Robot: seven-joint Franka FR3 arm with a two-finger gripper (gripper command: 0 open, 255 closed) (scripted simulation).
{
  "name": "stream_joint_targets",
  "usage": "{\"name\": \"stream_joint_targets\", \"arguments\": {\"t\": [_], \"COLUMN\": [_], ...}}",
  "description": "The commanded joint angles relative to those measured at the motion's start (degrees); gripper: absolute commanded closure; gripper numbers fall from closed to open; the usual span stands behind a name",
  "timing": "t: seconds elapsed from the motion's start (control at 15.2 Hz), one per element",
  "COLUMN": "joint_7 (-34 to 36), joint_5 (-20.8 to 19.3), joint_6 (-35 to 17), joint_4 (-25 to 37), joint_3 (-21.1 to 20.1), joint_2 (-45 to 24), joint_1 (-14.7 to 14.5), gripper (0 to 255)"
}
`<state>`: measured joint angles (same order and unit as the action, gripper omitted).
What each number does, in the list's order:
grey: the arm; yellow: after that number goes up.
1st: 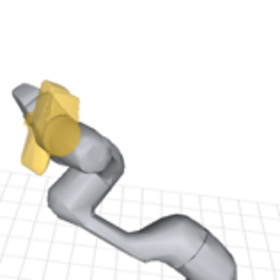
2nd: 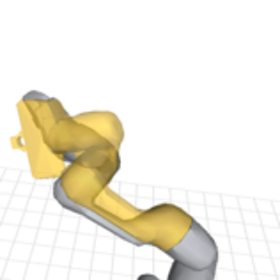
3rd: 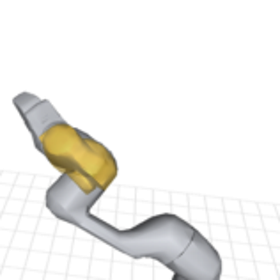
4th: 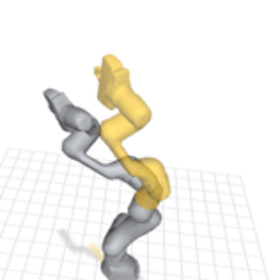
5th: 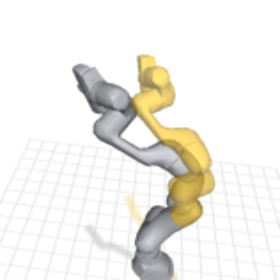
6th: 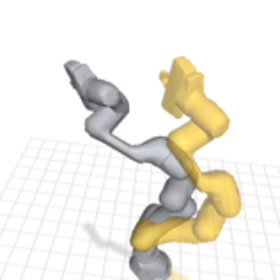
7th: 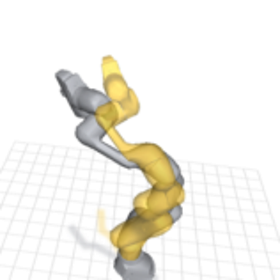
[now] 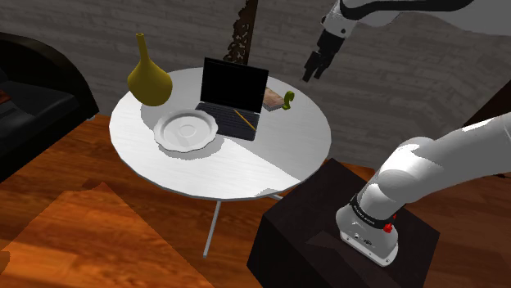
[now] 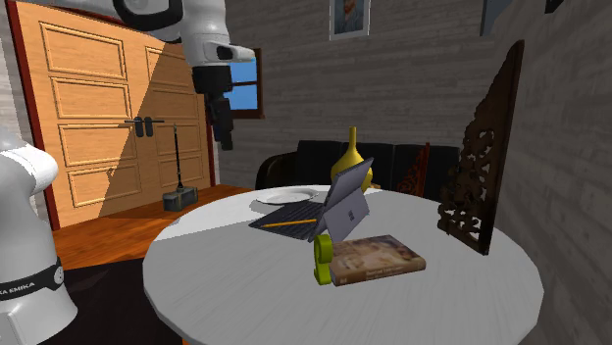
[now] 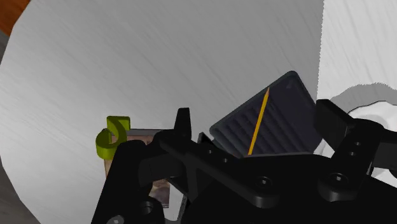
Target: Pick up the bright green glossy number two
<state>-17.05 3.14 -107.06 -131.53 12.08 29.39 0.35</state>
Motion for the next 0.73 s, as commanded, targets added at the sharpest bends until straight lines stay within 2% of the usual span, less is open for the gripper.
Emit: {"name": "stream_joint_targets", "arguments": {"t": [0.0, 0.33, 0.66], "joint_7": [-2.67, -9.11, -15.89], "joint_5": [0.33, 2.57, 6.6], "joint_6": [-1.6, -4.93, -6.62], "joint_4": [2.15, 7.29, 14.34], "joint_3": [1.93, 5.96, 8.95], "joint_2": [-4.55, -15.35, -27.04], "joint_1": [-0.1, -0.31, 0.17], "gripper": [0, 0, 0]}}
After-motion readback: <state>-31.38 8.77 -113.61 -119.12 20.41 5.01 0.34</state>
